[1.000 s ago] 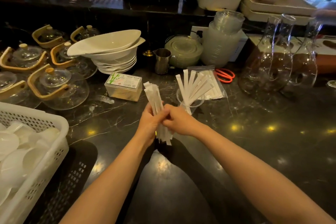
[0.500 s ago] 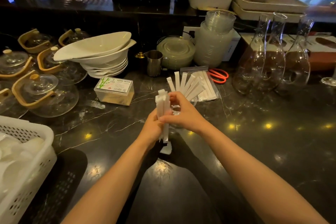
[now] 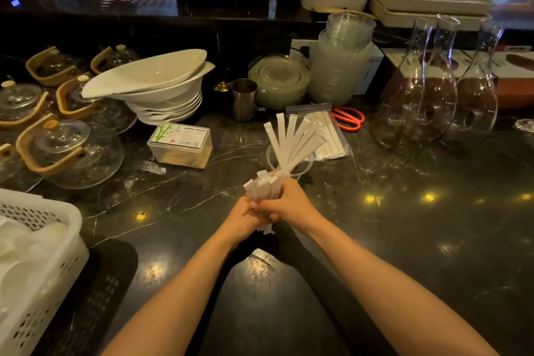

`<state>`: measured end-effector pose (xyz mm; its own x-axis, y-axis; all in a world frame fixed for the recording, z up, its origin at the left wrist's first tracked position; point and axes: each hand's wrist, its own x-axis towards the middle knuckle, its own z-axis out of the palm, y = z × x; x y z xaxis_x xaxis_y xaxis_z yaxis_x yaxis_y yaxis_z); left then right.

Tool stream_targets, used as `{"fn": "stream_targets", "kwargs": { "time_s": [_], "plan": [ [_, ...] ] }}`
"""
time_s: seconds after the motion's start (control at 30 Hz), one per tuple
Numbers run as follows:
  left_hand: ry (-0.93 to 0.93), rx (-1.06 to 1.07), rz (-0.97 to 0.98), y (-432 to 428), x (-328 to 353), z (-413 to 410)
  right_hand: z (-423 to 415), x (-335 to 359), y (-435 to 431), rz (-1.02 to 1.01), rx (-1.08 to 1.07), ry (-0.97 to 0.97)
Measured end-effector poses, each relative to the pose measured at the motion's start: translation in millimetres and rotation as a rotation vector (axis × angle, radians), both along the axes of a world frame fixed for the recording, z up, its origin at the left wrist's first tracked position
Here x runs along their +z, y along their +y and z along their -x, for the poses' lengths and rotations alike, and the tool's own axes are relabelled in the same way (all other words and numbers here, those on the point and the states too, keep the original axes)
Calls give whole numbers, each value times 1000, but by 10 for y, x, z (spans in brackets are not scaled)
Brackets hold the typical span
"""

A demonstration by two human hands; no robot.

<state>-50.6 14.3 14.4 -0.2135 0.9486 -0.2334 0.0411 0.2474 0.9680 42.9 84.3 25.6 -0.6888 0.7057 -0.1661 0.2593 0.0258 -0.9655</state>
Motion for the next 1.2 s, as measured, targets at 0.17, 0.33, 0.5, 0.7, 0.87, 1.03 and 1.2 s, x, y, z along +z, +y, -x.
{"fn": "stream_targets", "kwargs": {
  "time_s": [0.17, 0.33, 0.5, 0.7, 0.87, 1.03, 1.2],
  "plan": [
    [-7, -37, 11, 2, -6, 71, -10, 33, 24, 3, 33, -9],
    [76, -84, -78, 136, 374, 148, -26, 384, 200, -99, 3, 71],
    [167, -137, -261, 579, 978, 196, 2, 930, 553, -171, -107, 268],
    [255, -218, -70, 1020, 1049, 225, 15, 939, 830, -178, -196, 244],
    [191, -193, 89, 1109, 741, 197, -21, 642, 893, -139, -213, 100],
    [184, -130, 135, 1124, 574, 184, -12, 466, 972, -148, -180, 33],
    [287, -53, 6, 1203, 540, 241, -40, 426, 1028, -186, -218, 92]
  ]
}}
